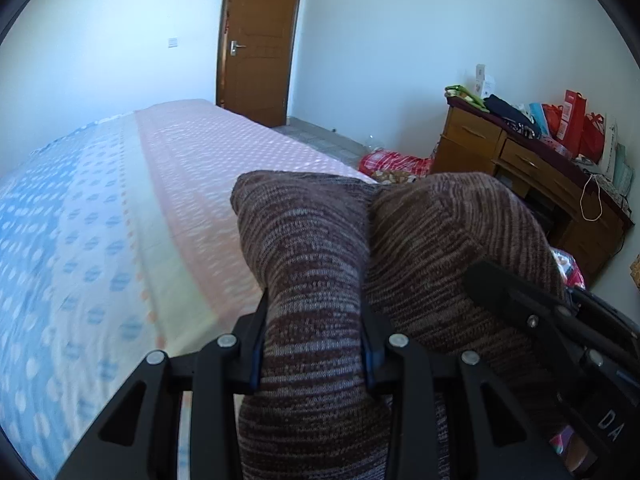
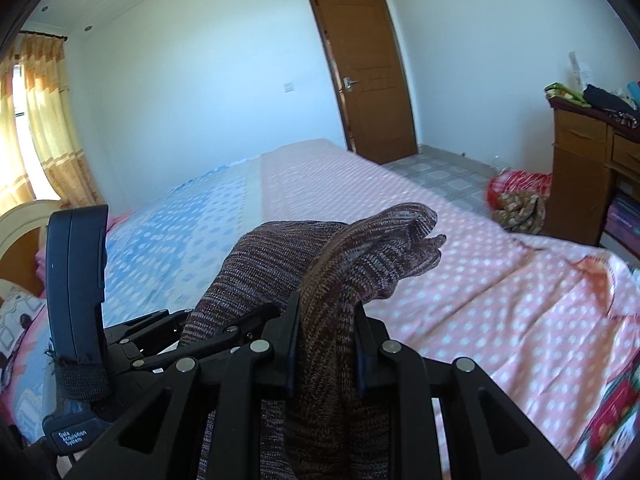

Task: Fold small clothes
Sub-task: 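Lift the bundle with both grippers and carry it along the bed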

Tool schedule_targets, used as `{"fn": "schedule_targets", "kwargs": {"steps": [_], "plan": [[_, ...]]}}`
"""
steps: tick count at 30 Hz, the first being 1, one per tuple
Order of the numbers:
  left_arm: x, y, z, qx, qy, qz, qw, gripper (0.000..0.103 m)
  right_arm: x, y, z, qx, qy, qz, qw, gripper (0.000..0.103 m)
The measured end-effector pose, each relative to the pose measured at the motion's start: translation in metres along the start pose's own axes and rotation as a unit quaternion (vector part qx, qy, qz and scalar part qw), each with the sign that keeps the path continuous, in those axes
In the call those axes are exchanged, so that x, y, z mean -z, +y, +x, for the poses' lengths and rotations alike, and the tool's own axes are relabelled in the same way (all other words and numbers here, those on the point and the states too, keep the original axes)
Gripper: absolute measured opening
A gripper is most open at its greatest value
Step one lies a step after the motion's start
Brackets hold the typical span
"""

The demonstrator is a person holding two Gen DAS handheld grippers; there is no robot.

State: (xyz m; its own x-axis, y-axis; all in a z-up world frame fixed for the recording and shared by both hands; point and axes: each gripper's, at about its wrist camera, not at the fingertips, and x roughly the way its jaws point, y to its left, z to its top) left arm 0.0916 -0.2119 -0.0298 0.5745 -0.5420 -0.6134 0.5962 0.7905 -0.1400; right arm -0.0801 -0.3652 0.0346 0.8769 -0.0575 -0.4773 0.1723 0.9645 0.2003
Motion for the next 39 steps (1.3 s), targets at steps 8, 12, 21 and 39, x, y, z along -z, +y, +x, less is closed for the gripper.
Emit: {"fn": "schedule_targets", "kwargs": {"steps": [8,12,21,39], "plan": [[-0.017,-0.010,0.042,0.007,0.002,0.014,0.9999,0.036,-0.017,-0.039,0.034,0.034,-0.001,0.011,0.999,0.021],[-0.017,-0.016,0.070,0.002,0.006,0.020,0.9998,0.036,-0.020,-0.060,0.060,0.057,0.014,0.011,0.998,0.021],[0.003,-0.020,0.113,-0.014,0.038,0.023,0.9989,0.038,0.004,-0.098,0.114,0.095,0.089,0.038,0.991,0.021],[0.035,0.030,0.067,0.088,0.087,-0.090,0.9883,0.077,0.046,-0.119,0.056,0.030,0.111,0.116,0.987,0.051]]}}
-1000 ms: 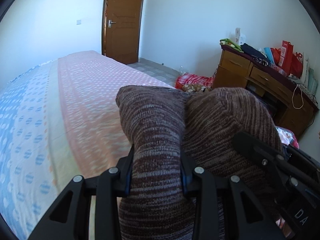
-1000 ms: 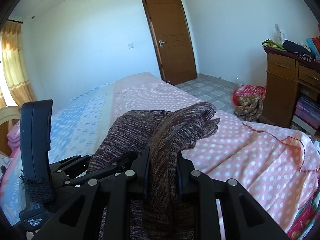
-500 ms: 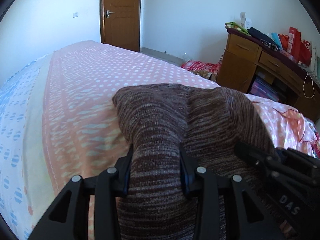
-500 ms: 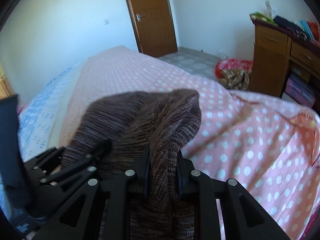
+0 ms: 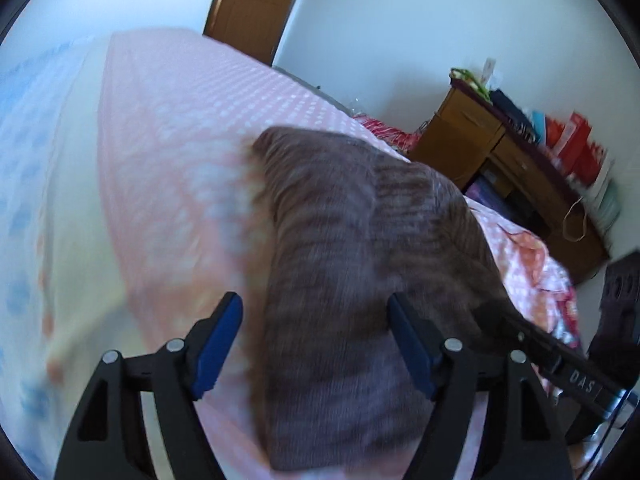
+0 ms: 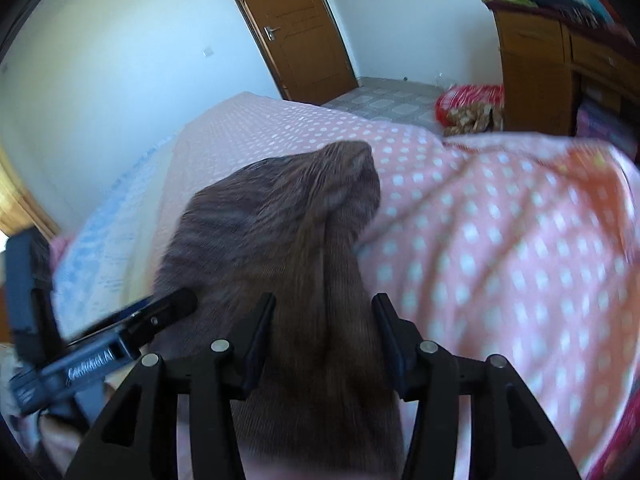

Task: Fold small clothes
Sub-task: 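Lift the bundle with both grippers and carry it along the bed, then lower the bundle onto the pink cover and open both grippers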

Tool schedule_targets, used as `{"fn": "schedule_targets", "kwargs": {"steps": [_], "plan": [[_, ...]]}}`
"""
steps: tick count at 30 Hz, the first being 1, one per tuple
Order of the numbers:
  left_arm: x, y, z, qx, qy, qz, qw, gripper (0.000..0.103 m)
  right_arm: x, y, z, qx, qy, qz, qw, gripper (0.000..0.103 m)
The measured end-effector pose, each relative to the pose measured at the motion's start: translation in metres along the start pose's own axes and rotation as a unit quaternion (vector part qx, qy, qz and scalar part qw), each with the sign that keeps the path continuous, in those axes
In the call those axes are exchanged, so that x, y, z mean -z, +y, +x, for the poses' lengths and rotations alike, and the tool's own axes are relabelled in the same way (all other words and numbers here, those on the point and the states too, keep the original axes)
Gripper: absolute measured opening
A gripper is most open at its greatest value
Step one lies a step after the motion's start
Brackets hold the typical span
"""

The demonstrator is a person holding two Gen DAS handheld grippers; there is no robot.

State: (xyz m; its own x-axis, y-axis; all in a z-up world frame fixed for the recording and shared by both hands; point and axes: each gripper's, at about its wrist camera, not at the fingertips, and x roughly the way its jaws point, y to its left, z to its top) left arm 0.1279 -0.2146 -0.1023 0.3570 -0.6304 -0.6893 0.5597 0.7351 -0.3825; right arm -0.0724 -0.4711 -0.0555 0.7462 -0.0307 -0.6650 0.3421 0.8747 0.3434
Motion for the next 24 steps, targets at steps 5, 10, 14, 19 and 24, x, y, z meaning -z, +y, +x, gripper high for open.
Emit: {"fn": "schedule_targets", "kwargs": {"steps": [5,10,14,19,24], "plan": [[0.026,0.002,-0.002,-0.004,0.005,-0.007,1.0000,0.075,0.025,0.020,-0.007,0.038,0.006,-0.064,0.997,0.051],[0.025,-0.007,0.001,0.016,0.039,-0.004,0.9991,0.031,0.026,0.021,-0.010,0.053,0.007,-0.064,0.997,0.015],[0.022,-0.012,-0.017,0.029,0.045,-0.018,0.9984,0.020,0.024,0.014,-0.026,-0.007,0.019,-0.020,1.000,0.010],[0.033,-0.012,-0.028,-0.007,0.044,-0.004,0.9990,0.020,0.036,0.010,-0.027,0.016,0.039,-0.023,0.999,0.010],[0.050,-0.001,-0.026,-0.047,0.043,-0.003,0.9980,0.030,0.044,0.009,-0.032,0.030,0.049,-0.030,0.998,0.011]]}}
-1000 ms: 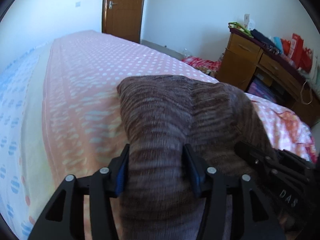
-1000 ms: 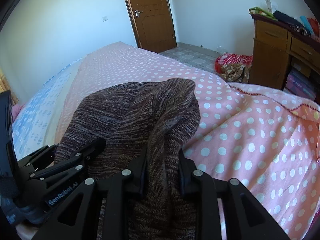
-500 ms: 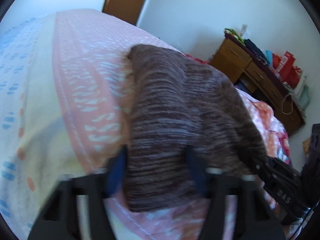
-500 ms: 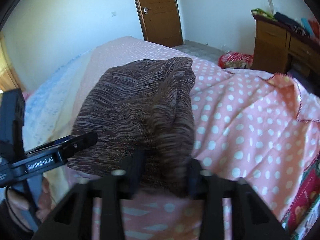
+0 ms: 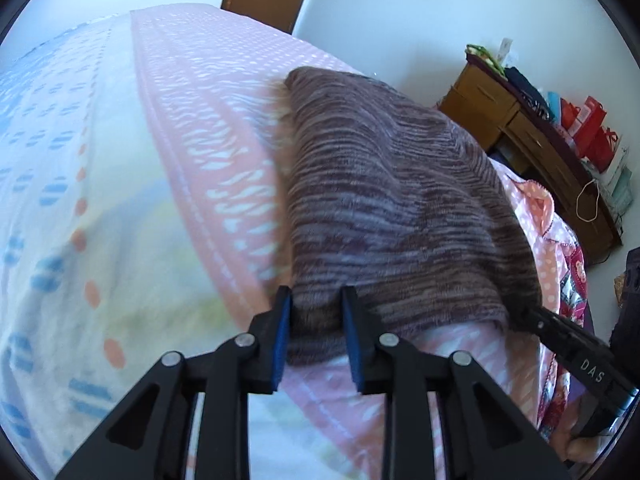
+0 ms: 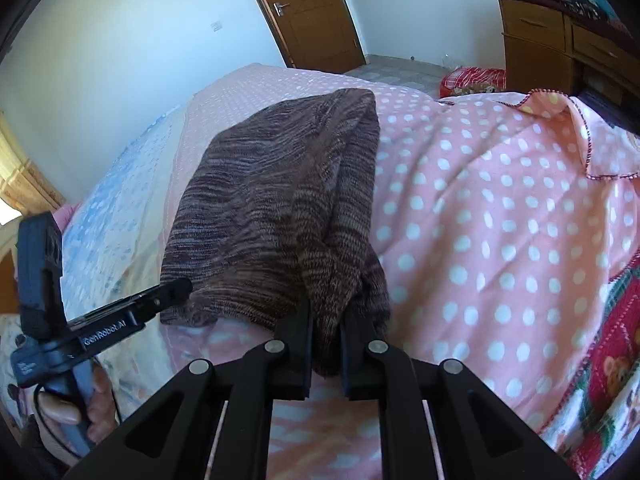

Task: Fold small clothes
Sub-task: 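Lower the bundle onto the pink cover and open both grippers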

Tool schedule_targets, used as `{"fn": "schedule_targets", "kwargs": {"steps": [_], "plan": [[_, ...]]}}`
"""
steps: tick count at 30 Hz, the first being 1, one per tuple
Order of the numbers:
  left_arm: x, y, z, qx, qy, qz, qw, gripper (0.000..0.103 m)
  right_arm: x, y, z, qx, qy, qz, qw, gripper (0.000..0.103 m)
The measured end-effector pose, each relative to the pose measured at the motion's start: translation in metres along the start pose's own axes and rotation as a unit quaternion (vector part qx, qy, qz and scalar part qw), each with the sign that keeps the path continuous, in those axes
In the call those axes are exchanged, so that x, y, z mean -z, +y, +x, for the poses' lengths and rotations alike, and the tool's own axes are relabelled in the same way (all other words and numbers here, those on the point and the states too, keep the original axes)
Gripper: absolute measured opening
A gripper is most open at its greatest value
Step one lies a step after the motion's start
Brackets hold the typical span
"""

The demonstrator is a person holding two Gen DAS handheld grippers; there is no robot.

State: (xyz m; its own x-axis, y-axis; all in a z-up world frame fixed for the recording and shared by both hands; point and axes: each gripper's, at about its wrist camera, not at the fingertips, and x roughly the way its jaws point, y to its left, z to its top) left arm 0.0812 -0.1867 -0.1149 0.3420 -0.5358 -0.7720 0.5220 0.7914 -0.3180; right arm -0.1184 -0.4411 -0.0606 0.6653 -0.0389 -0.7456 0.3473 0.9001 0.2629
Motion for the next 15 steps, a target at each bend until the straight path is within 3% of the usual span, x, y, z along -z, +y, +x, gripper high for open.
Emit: {"fn": "schedule_targets", "kwargs": {"steps": [3,5,6,7,8,9,11,15], "plan": [[0.003,-0.007,-0.018,-0.034,-0.023,0.028,0.9988,0.031,0.005,0.003,-0.017,0.019,0.001,-0.009,1.000,0.015],[0.004,-0.014,-0.034,-0.066,-0.051,0.049,0.9953,0.046,0.005,0.006,-0.033,0.037,-0.019,-0.024,0.999,0.017],[0.004,-0.017,-0.044,-0.081,-0.068,0.054,0.9930,0.053,0.003,0.010,-0.045,0.053,-0.037,-0.034,0.997,0.029],[0.003,-0.019,-0.051,-0.091,-0.082,0.054,0.9910,0.067,0.003,0.012,-0.054,0.060,-0.050,-0.038,0.996,0.040],[0.003,-0.020,-0.059,-0.101,-0.098,0.054,0.9886,0.078,0.002,0.016,-0.066,0.067,-0.074,-0.041,0.994,0.063],[0.004,-0.021,-0.071,-0.111,-0.122,0.056,0.9848,0.083,0.002,0.020,-0.076,0.068,-0.098,-0.041,0.992,0.075],[0.007,-0.029,-0.092,-0.134,-0.160,0.064,0.9760,0.102,0.004,0.027,-0.090,0.066,-0.126,-0.039,0.989,0.075],[0.013,-0.046,-0.127,-0.163,-0.216,0.084,0.9591,0.103,0.014,0.037,-0.112,0.077,-0.164,-0.036,0.983,0.075]]}}
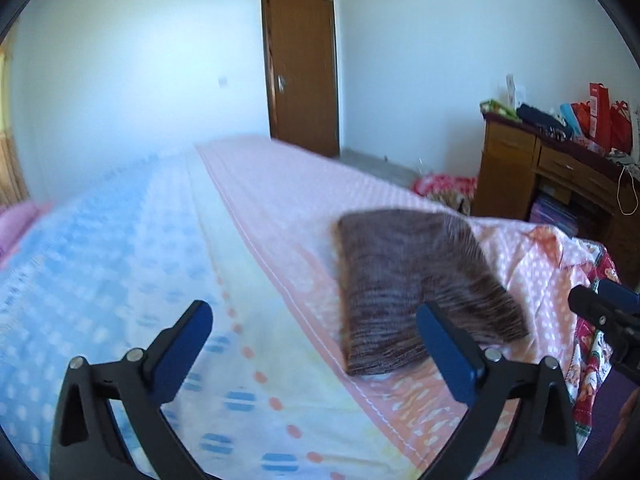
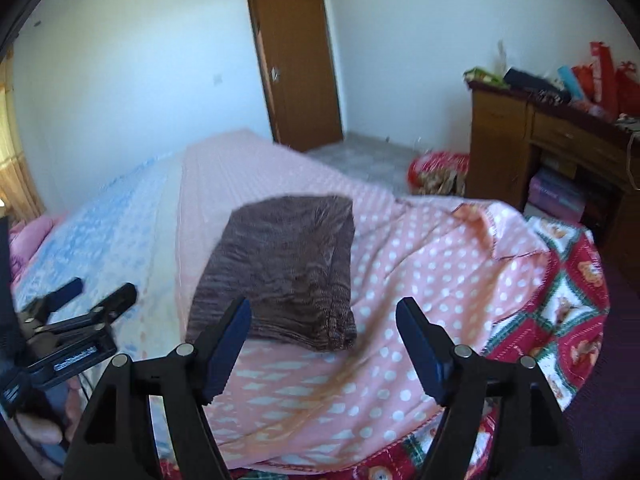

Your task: Fold small clothes

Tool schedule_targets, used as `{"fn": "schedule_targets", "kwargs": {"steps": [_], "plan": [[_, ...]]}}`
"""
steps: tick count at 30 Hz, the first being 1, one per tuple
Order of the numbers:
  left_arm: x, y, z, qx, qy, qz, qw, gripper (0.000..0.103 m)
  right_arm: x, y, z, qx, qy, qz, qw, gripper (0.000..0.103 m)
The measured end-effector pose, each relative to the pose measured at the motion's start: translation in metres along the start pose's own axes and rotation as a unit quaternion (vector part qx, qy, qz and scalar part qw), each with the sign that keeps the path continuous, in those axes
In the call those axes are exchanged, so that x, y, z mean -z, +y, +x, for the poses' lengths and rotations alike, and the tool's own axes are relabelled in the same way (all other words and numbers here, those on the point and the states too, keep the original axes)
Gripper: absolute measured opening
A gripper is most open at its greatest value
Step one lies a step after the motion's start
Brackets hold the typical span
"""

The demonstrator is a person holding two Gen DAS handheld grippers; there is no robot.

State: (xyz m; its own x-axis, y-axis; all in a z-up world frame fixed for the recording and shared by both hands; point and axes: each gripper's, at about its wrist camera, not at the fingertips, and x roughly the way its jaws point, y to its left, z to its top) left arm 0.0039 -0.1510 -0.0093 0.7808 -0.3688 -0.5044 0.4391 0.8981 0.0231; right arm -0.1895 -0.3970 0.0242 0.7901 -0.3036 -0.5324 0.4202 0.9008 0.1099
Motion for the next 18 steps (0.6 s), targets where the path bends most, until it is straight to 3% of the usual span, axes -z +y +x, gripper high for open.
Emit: {"fn": "schedule_targets", "kwargs": {"steps": [6,10,18], "plan": [[-0.005,-0.003,-0.034,0.012,-0.014,-0.016,0.9997,0.103,-0.007,-0.010,-0.044,0.017,-0.042,0.011,0.999,0.075],[-0.005,-0.010,-0.049,-0.004,-0.022,0.003,0.9997,0.103,-0.012,-0.013,-0.067,0.028,-0.074,0.014,0.997,0.076],[-0.002,-0.016,-0.080,0.000,-0.032,0.005,0.9995,0.103,-0.023,-0.003,-0.097,0.004,-0.108,0.022,0.994,0.076]]}}
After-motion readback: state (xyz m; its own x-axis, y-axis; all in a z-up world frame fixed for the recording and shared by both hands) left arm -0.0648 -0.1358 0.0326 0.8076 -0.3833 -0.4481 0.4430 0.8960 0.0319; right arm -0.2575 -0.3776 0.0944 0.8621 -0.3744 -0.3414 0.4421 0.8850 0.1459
